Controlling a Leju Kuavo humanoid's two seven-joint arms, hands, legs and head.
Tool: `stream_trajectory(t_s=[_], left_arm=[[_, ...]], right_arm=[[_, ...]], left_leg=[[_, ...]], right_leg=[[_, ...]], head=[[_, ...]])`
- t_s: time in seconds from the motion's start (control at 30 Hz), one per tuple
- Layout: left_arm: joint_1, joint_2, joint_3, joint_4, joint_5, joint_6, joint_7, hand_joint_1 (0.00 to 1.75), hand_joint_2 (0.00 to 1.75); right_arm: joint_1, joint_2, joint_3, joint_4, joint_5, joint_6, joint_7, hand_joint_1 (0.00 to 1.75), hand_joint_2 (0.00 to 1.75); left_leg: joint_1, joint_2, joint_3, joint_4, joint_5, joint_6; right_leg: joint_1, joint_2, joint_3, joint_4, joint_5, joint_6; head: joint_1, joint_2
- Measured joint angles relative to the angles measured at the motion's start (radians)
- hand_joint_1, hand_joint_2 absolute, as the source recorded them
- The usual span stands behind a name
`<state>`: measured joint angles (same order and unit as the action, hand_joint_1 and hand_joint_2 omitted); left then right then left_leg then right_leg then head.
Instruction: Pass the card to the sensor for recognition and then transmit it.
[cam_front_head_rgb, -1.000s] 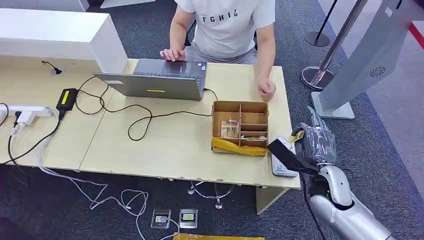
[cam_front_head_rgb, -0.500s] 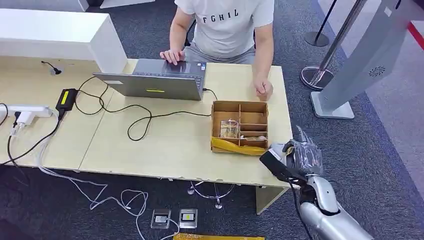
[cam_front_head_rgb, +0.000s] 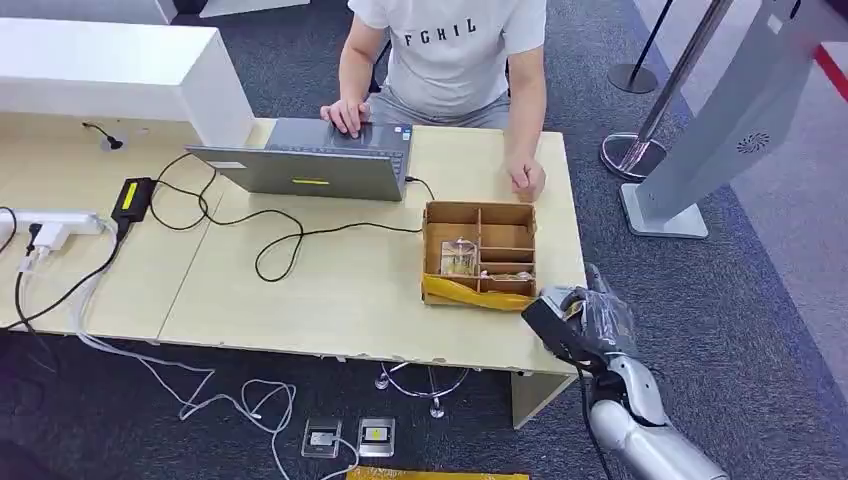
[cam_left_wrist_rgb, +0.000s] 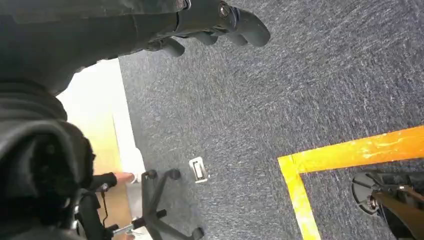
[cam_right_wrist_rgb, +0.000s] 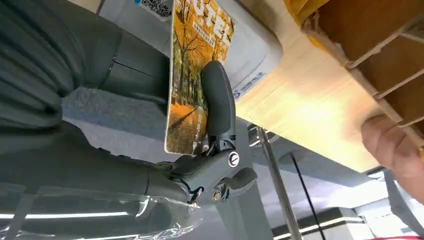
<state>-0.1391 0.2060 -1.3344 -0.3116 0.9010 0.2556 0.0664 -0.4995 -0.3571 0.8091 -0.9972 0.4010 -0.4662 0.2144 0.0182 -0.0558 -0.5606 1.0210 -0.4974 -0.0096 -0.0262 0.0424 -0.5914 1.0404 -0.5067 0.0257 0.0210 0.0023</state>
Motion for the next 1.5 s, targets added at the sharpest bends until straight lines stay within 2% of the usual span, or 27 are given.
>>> stream_trajectory(t_s=[0.13, 0.27, 0.53, 0.67, 0.77, 0.9, 1.0, 1.2, 1.5], left_arm=[[0.000, -0.001, 0.000, 0.000, 0.000, 0.000, 0.003, 0.00, 0.00], [0.001, -0.002, 0.001, 0.000, 0.018, 0.015, 0.003, 0.00, 0.00], [0.002, -0.001, 0.002, 0.000, 0.019, 0.013, 0.011, 0.00, 0.00], [0.004, 0.002, 0.002, -0.001, 0.009, 0.005, 0.014, 0.00, 0.00], [0.004, 0.003, 0.001, -0.001, -0.009, 0.006, 0.008, 0.00, 0.00], [0.004, 0.009, 0.000, -0.001, -0.035, 0.016, -0.004, 0.00, 0.00], [0.003, 0.013, 0.000, -0.002, -0.045, 0.004, -0.004, 0.00, 0.00], [0.002, 0.015, -0.001, -0.002, -0.060, -0.011, -0.011, 0.00, 0.00], [0.002, 0.018, -0.003, -0.002, -0.069, -0.037, -0.026, 0.00, 0.00]], right_arm=[[0.000, 0.005, -0.010, 0.015, -0.011, 0.000, -0.008, 1.75, 1.75], [0.002, 0.013, -0.027, 0.029, -0.092, -0.015, -0.037, 1.75, 1.75], [0.002, 0.013, -0.057, 0.040, -0.166, -0.041, -0.054, 1.75, 1.75], [-0.008, 0.007, -0.091, 0.000, -0.323, -0.032, -0.056, 1.75, 1.75], [-0.048, -0.008, -0.111, -0.074, -0.407, -0.027, -0.015, 1.75, 1.75], [-0.109, -0.035, -0.115, -0.171, -0.397, -0.033, 0.068, 1.75, 1.75], [-0.140, -0.047, -0.114, -0.224, -0.357, -0.038, 0.101, 1.75, 1.75], [-0.192, -0.047, -0.102, -0.286, -0.297, -0.026, 0.112, 1.75, 1.75], [-0.217, -0.026, -0.067, -0.299, -0.269, -0.003, 0.110, 1.75, 1.75]], left_leg=[[0.000, 0.000, 0.000, 0.000, 0.000, 0.000], [0.000, 0.001, 0.001, 0.000, 0.000, 0.000], [0.000, 0.002, 0.001, 0.000, 0.000, 0.000], [0.000, 0.003, 0.001, 0.000, 0.000, 0.000], [0.000, 0.003, 0.001, 0.000, 0.000, 0.000], [0.000, 0.004, 0.001, 0.000, 0.000, 0.000], [0.000, 0.004, 0.001, 0.000, 0.000, 0.000], [0.000, 0.004, 0.001, 0.000, 0.000, 0.000], [0.000, 0.004, 0.000, 0.000, 0.000, 0.000]], right_leg=[[0.000, 0.000, 0.000, 0.000, 0.000, 0.000], [0.000, 0.000, 0.000, 0.000, 0.000, 0.000], [0.000, 0.002, 0.000, 0.000, 0.001, 0.000], [0.000, 0.003, 0.000, 0.000, 0.002, 0.000], [0.000, 0.005, 0.000, 0.000, 0.003, -0.001], [0.000, 0.005, 0.000, 0.000, 0.003, -0.001], [0.000, 0.005, 0.000, 0.000, 0.003, -0.001], [0.000, 0.005, -0.001, 0.000, 0.002, -0.001], [0.000, 0.005, -0.001, 0.000, 0.002, -0.001]], head=[[0.000, 0.000], [0.000, 0.000], [0.000, 0.000], [0.000, 0.000], [0.000, 0.000], [0.000, 0.000], [-0.001, 0.000], [0.000, 0.000], [0.000, 0.000]])
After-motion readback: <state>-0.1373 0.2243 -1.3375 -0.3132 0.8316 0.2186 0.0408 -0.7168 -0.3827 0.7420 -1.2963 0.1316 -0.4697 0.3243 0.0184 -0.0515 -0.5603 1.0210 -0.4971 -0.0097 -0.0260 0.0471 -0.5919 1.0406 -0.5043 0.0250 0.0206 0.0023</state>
